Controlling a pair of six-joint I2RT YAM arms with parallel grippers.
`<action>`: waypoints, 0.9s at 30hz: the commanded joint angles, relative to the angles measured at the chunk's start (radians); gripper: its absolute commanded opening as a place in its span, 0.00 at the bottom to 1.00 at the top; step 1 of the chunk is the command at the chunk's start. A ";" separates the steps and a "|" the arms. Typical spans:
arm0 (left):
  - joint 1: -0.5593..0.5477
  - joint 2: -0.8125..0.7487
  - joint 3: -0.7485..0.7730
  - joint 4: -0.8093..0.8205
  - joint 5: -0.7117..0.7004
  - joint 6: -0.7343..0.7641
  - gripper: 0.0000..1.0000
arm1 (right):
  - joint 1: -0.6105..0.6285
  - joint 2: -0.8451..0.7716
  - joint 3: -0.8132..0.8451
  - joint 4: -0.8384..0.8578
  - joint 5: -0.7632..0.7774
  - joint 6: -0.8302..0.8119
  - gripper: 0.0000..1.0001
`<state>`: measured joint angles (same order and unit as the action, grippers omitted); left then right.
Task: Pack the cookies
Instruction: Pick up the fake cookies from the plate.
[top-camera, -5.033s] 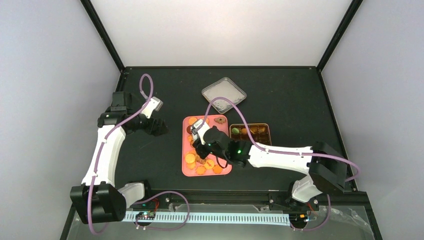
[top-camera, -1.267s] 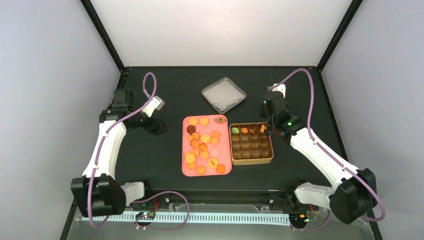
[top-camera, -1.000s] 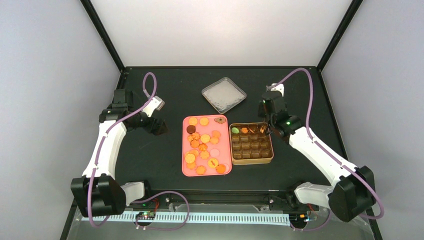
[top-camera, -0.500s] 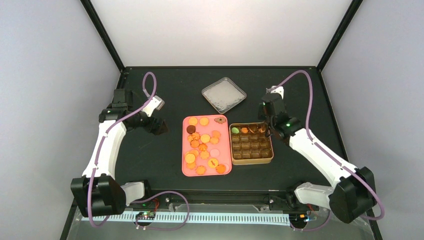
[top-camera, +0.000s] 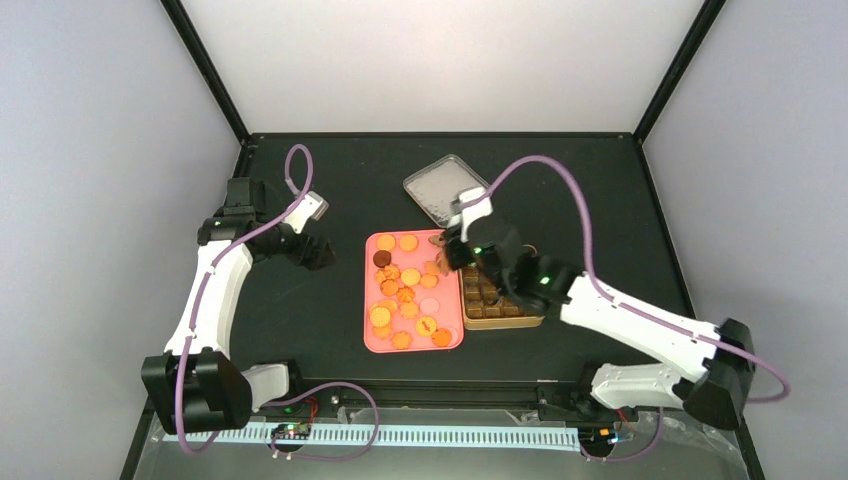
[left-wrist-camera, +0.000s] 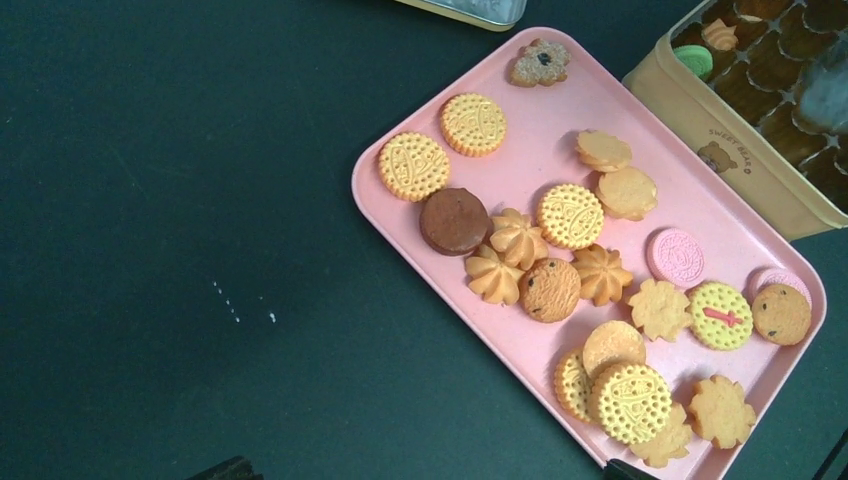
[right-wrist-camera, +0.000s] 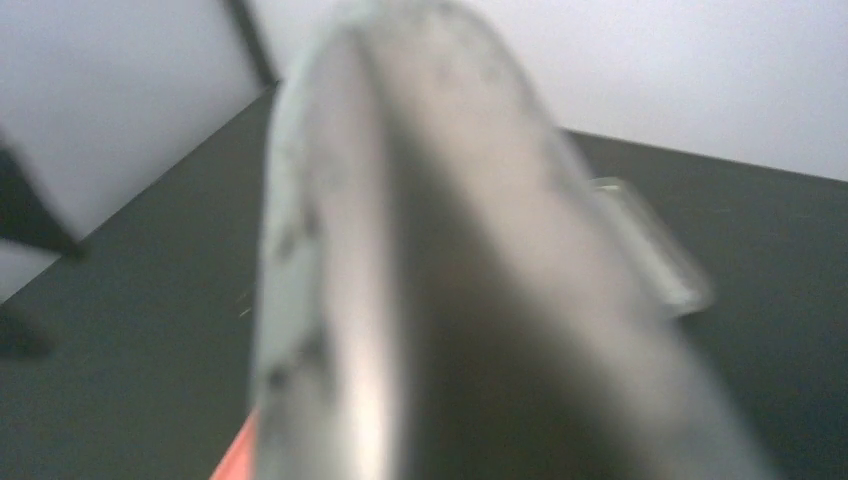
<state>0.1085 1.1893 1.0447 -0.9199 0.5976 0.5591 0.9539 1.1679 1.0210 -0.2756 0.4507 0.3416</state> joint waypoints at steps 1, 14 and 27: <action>0.011 -0.011 0.040 -0.037 -0.029 -0.007 0.92 | 0.137 0.106 0.046 0.111 -0.026 -0.015 0.25; 0.045 -0.036 0.032 -0.064 -0.040 0.025 0.93 | 0.220 0.357 0.093 0.239 -0.093 -0.051 0.30; 0.047 -0.037 0.029 -0.065 -0.038 0.031 0.93 | 0.219 0.407 0.036 0.247 -0.081 -0.045 0.37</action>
<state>0.1455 1.1706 1.0451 -0.9588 0.5636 0.5697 1.1713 1.5589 1.0744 -0.0761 0.3542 0.2939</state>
